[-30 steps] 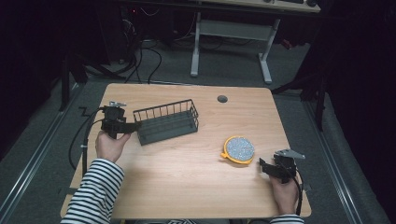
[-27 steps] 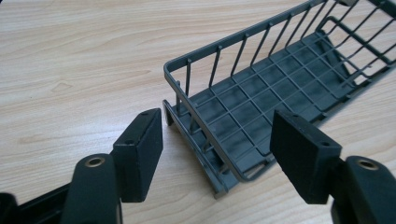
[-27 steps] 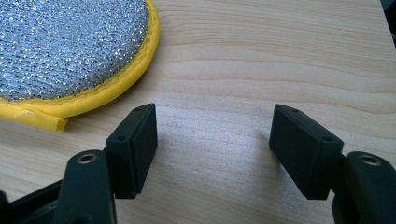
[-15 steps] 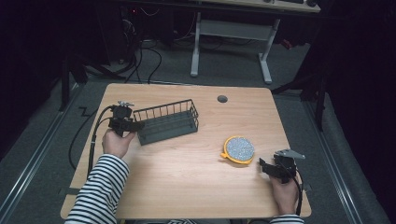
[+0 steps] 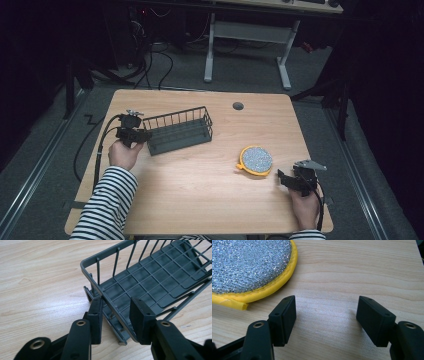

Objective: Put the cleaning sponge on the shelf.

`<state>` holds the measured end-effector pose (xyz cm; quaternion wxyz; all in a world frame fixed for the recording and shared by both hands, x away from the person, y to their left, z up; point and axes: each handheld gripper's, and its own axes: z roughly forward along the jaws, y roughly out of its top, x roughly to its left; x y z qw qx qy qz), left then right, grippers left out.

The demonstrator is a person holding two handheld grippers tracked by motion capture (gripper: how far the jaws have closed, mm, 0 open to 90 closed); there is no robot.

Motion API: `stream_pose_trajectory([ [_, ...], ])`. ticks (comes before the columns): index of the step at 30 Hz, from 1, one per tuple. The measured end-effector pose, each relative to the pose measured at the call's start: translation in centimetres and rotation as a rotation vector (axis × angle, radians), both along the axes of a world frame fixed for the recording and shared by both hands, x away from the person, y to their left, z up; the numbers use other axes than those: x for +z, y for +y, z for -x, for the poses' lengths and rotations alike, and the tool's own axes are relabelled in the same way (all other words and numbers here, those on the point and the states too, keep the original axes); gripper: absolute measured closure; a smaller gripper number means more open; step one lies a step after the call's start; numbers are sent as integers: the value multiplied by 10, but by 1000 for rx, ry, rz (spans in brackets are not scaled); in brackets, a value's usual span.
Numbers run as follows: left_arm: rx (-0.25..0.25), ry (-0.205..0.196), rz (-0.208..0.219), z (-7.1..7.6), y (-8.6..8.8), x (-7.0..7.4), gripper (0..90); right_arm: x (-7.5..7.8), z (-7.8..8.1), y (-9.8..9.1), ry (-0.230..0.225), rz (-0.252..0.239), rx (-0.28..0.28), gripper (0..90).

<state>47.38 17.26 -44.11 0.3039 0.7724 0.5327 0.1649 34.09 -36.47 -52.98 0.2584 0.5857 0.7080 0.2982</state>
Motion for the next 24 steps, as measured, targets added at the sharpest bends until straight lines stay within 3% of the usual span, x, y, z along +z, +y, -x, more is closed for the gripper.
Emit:
stream_pose_trajectory([
  [24, -109, -14, 16, 20, -10, -2, 673, 0, 0, 0, 1, -1, -1, 324],
])
